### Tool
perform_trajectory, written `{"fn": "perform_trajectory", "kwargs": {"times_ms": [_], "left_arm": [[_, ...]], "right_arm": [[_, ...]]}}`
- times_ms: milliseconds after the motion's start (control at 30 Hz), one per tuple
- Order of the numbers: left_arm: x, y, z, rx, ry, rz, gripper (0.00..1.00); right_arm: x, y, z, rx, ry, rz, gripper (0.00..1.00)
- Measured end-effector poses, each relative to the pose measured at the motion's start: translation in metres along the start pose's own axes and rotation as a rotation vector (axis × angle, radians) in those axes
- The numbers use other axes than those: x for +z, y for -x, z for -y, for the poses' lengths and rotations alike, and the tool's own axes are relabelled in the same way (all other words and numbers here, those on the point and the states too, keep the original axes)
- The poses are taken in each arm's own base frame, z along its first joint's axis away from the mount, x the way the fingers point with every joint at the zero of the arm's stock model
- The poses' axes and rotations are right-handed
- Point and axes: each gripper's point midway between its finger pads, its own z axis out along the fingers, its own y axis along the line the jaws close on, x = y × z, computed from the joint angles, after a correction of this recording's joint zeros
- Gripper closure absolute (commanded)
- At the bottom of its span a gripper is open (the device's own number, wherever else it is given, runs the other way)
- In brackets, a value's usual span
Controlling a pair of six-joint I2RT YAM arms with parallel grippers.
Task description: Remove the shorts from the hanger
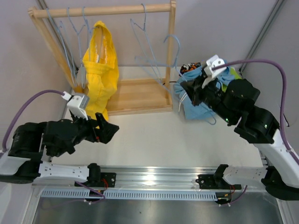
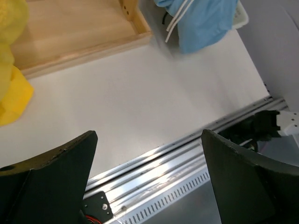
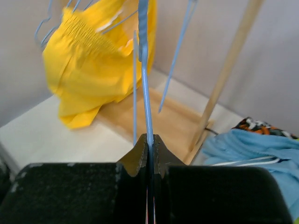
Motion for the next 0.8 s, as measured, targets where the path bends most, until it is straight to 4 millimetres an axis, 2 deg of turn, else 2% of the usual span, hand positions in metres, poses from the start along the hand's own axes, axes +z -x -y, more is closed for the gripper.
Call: {"fn": "perform_trajectory", "kwargs": {"times_ms": [100,200,300,433,533,633,800], "left_arm": [[0.006,0.009,-0.004,0.031,0.056,0.042,0.01],[0.002,0.016,-0.01,0.039,0.063,0.079,0.01],[-0.012,0.028,-0.023,-0.006,0.038,0.136,0.01],[-0.035,0.036,-0.049,-0.085,-0.006,0.202,0.01],[-0.04,0.036,-0.059,-0.106,-0.015,0.22,0.01],[-0.036,0.03,-0.059,-0.09,-0.005,0.21,0.01],[-0.027,0.024,-0.054,-0.041,0.016,0.19,0.01]], "right_arm": [[0.024,0.029,0.018,0.001,-0.127,0.045,1.0],[0.048,0.046,0.032,-0.003,-0.215,0.073,1.0],[0.07,0.05,0.045,-0.016,-0.293,0.071,1.0],[0.089,0.043,0.069,-0.041,-0.406,0.052,1.0],[0.092,0.04,0.083,-0.042,-0.461,0.046,1.0],[0.088,0.04,0.099,-0.029,-0.508,0.049,1.0],[0.064,0.055,0.104,0.044,-0.5,0.099,1.0]]}}
